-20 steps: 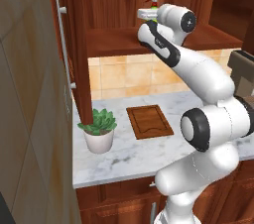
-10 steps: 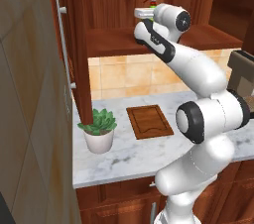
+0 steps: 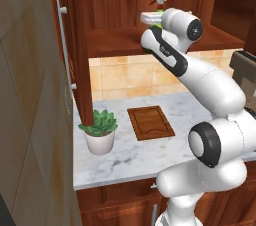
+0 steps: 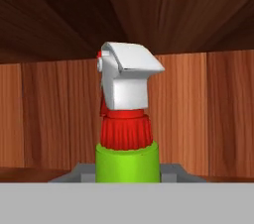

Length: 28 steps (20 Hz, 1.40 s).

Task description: Grab the spray bottle from the cabinet, then place it next to the cutting board for sanitizing. Then grab the dish brush from the countertop next to the sink and place it next to the cutting board.

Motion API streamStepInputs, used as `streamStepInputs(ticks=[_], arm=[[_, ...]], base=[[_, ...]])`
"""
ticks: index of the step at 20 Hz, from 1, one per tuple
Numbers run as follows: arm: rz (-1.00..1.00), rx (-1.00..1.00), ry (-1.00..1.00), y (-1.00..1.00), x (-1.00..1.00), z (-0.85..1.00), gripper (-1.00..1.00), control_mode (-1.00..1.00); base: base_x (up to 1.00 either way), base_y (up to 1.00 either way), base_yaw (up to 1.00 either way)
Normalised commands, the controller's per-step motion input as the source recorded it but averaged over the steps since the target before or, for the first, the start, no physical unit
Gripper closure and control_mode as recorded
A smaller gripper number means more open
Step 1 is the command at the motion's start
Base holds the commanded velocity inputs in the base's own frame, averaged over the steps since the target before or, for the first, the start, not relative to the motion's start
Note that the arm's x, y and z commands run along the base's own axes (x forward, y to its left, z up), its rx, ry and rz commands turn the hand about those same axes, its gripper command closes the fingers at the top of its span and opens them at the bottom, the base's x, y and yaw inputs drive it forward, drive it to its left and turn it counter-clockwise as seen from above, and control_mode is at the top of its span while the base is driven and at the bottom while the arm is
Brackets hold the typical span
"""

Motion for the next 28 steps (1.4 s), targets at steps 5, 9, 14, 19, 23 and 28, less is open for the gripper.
streamStepInputs(ticks=[5,9,14,19,23,28], arm=[[0.0,0.0,-0.09,0.0,-0.63,0.0,1.0,-1.0],[0.0,0.0,-0.1,0.0,-0.72,-0.02,1.0,-1.0],[0.0,0.0,-0.16,0.0,-0.93,-0.55,1.0,-1.0],[0.0,0.0,-0.06,-0.05,-1.0,-0.95,1.0,-1.0],[0.0,0.05,-0.23,-0.26,-1.0,0.09,1.0,-1.0],[0.0,0.03,-0.11,-0.26,-0.98,0.01,1.0,-1.0]], base=[[0.0,0.0,0.0],[0.0,0.0,0.0],[0.0,0.0,0.0],[0.0,0.0,0.0],[0.0,0.0,0.0],[0.0,0.0,0.0]])
